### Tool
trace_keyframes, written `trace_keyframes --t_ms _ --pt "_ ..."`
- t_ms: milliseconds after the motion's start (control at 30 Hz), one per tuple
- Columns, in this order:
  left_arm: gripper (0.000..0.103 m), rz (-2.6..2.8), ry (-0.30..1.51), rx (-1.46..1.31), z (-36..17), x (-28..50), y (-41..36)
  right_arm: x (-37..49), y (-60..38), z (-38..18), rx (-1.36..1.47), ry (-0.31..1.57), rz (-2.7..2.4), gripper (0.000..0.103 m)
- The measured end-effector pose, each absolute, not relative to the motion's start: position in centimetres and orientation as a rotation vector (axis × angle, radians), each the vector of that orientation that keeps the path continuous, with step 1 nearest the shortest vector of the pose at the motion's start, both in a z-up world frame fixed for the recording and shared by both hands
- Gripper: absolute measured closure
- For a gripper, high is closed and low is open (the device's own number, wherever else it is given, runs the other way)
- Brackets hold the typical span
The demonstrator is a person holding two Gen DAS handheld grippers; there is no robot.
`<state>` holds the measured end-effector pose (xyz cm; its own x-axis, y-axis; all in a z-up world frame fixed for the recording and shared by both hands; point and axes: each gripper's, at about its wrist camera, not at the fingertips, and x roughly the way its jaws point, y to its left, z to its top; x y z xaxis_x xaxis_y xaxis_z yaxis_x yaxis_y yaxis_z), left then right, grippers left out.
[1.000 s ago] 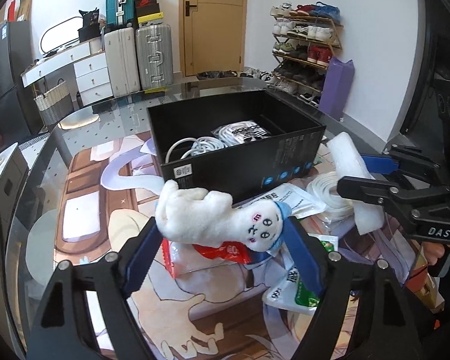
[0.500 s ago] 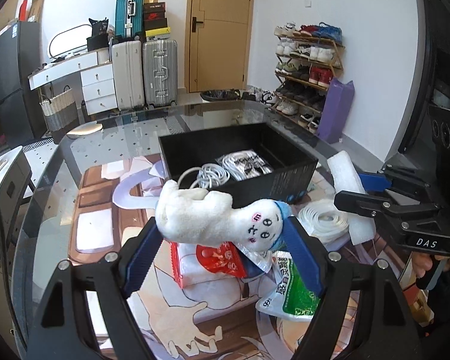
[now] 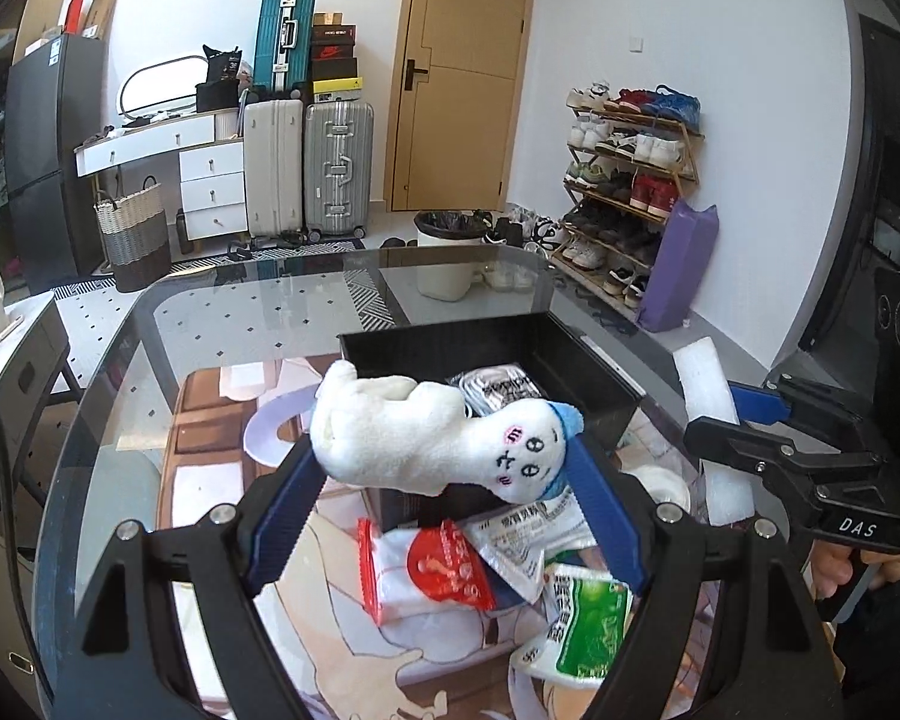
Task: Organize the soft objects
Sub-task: 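Carry the doll and foam over the black box and release them inside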
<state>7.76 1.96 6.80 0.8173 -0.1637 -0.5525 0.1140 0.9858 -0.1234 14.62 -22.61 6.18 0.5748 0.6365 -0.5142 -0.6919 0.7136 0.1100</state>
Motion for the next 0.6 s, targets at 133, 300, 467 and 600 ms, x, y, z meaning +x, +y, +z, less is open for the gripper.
trace_keyframes --t_ms 133,300,467,600 --pt "0.022 -0.146 0.594 -0.095 7.2 8.7 2.1 15.5 -22.4 7.1 -0.098 0.544 0.775 0.062" --pt "0.022 -0.141 0.591 -0.099 7.6 10.2 2.4 16.8 -21.6 7.8 -0.095 0.532 0.766 0.062" --pt "0.022 -0.131 0.59 -0.1 7.7 11.5 2.7 18.4 -20.9 8.2 -0.089 0.528 0.765 0.062" --pt "0.021 -0.125 0.597 -0.112 7.6 12.7 2.9 19.6 -20.3 8.3 -0.099 0.531 0.76 0.062"
